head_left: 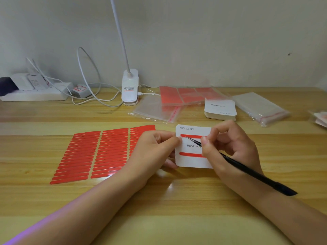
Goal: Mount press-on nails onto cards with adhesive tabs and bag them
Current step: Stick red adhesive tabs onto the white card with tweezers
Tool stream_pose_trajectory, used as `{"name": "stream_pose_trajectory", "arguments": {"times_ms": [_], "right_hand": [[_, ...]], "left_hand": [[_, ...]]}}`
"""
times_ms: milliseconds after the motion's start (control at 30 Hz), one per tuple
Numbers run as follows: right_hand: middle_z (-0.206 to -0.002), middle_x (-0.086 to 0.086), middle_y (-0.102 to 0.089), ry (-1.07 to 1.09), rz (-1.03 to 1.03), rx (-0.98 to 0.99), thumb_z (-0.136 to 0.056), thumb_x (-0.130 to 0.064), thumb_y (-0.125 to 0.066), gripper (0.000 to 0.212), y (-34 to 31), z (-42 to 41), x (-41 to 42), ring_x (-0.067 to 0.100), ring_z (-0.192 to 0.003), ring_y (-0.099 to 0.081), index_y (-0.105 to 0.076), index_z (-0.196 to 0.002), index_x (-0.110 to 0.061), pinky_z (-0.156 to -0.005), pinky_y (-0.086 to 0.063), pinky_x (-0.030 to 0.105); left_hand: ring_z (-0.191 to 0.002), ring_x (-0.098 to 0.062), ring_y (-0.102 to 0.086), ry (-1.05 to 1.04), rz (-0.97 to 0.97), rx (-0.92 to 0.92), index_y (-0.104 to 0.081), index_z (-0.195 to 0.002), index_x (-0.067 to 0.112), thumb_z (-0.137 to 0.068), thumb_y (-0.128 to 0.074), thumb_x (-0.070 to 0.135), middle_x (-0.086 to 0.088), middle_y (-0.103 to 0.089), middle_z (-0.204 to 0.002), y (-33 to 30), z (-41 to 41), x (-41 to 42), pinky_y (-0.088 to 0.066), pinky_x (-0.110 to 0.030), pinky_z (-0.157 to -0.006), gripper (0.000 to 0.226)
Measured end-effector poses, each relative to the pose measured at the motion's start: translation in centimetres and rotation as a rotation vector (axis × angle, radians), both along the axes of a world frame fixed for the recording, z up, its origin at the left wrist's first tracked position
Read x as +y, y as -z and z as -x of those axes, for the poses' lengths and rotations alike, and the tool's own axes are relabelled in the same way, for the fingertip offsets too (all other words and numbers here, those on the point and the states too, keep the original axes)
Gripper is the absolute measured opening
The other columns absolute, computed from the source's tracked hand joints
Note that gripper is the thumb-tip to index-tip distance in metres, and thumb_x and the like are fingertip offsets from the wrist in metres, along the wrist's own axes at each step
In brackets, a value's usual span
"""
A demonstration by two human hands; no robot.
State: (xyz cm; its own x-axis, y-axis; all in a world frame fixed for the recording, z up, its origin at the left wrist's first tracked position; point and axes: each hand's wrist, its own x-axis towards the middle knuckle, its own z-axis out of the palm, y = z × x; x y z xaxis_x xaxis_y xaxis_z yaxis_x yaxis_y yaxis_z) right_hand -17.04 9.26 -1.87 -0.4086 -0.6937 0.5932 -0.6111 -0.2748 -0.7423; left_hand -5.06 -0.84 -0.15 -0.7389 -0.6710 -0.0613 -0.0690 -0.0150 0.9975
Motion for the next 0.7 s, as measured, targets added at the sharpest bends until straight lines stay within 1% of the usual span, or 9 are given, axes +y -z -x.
{"name": "stream_pose_trajectory", "arguments": {"times_ms": [100,200,267,333,467,533,633,700], "right_hand": [[-0.069,0.002,-0.06,-0.006,0.014,-0.049,-0.08,-0.018,-0.061,0.02,-0.13,-0.12,-0.14,0.015,-0.055,-0.056,-0.046,-0.076,-0.03,-0.052,-0.043,0.013],[-0.072,-0.002,-0.06,-0.02,-0.002,0.01,-0.08,-0.016,-0.062,0.019,-0.2,-0.33,-0.2,0.011,-0.055,-0.055,-0.046,-0.079,-0.025,-0.052,-0.043,0.011],[-0.073,-0.005,-0.06,-0.025,-0.013,0.055,-0.081,-0.015,-0.062,0.018,-0.18,-0.39,-0.22,0.008,-0.053,-0.054,-0.045,-0.081,-0.022,-0.05,-0.042,0.011],[-0.074,-0.005,-0.06,-0.014,-0.021,0.073,-0.081,-0.015,-0.063,0.019,-0.14,-0.37,-0.27,0.009,-0.053,-0.054,-0.045,-0.082,-0.021,-0.048,-0.042,0.012],[-0.074,-0.003,-0.059,-0.003,-0.007,0.085,-0.082,-0.015,-0.063,0.02,0.03,-0.28,-0.36,0.011,-0.053,-0.054,-0.044,-0.081,-0.022,-0.049,-0.042,0.012],[-0.075,-0.001,-0.058,-0.004,0.004,0.105,-0.083,-0.018,-0.063,0.021,0.04,-0.26,-0.39,0.011,-0.054,-0.054,-0.043,-0.08,-0.026,-0.049,-0.042,0.012],[-0.077,0.0,-0.057,-0.011,0.006,0.147,-0.083,-0.023,-0.057,0.013,0.09,-0.18,-0.4,0.015,-0.056,-0.056,-0.044,-0.083,-0.026,-0.048,-0.043,0.017],[-0.079,-0.003,-0.058,-0.001,0.005,0.164,-0.084,-0.022,-0.057,0.015,0.13,-0.08,-0.41,0.015,-0.057,-0.057,-0.044,-0.084,-0.027,-0.047,-0.043,0.017]], "left_hand": [[-0.064,-0.016,-0.07,0.002,0.018,-0.003,-0.075,-0.068,0.018,-0.091,-0.05,0.004,-0.006,-0.073,-0.072,0.05,0.01,0.06,-0.049,-0.018,-0.043,0.036],[-0.064,-0.016,-0.07,0.008,0.037,-0.004,-0.074,-0.071,0.017,-0.091,-0.051,0.005,-0.006,-0.073,-0.07,0.17,0.0,0.16,-0.048,-0.018,-0.044,0.033],[-0.063,-0.014,-0.069,0.011,0.048,-0.006,-0.073,-0.07,0.018,-0.091,-0.051,0.006,-0.003,-0.072,-0.067,0.16,-0.04,0.17,-0.048,-0.017,-0.044,0.033],[-0.062,-0.013,-0.069,0.013,0.055,-0.009,-0.073,-0.07,0.019,-0.091,-0.051,0.007,-0.001,-0.071,-0.066,0.16,-0.02,0.13,-0.048,-0.017,-0.044,0.032],[-0.062,-0.013,-0.069,0.008,0.05,-0.005,-0.072,-0.072,0.017,-0.091,-0.051,0.007,-0.002,-0.071,-0.065,0.16,-0.02,0.14,-0.049,-0.017,-0.044,0.03],[-0.062,-0.014,-0.069,0.011,0.049,-0.004,-0.073,-0.073,0.017,-0.091,-0.051,0.006,-0.002,-0.071,-0.066,0.14,-0.04,0.16,-0.049,-0.018,-0.044,0.03],[-0.062,-0.014,-0.069,0.011,0.052,-0.004,-0.073,-0.074,0.017,-0.091,-0.051,0.007,-0.002,-0.072,-0.066,0.1,-0.03,0.21,-0.049,-0.017,-0.044,0.03],[-0.062,-0.014,-0.069,0.002,0.047,-0.004,-0.074,-0.072,0.017,-0.091,-0.051,0.006,-0.003,-0.072,-0.067,0.11,-0.03,0.21,-0.049,-0.017,-0.044,0.031]]}}
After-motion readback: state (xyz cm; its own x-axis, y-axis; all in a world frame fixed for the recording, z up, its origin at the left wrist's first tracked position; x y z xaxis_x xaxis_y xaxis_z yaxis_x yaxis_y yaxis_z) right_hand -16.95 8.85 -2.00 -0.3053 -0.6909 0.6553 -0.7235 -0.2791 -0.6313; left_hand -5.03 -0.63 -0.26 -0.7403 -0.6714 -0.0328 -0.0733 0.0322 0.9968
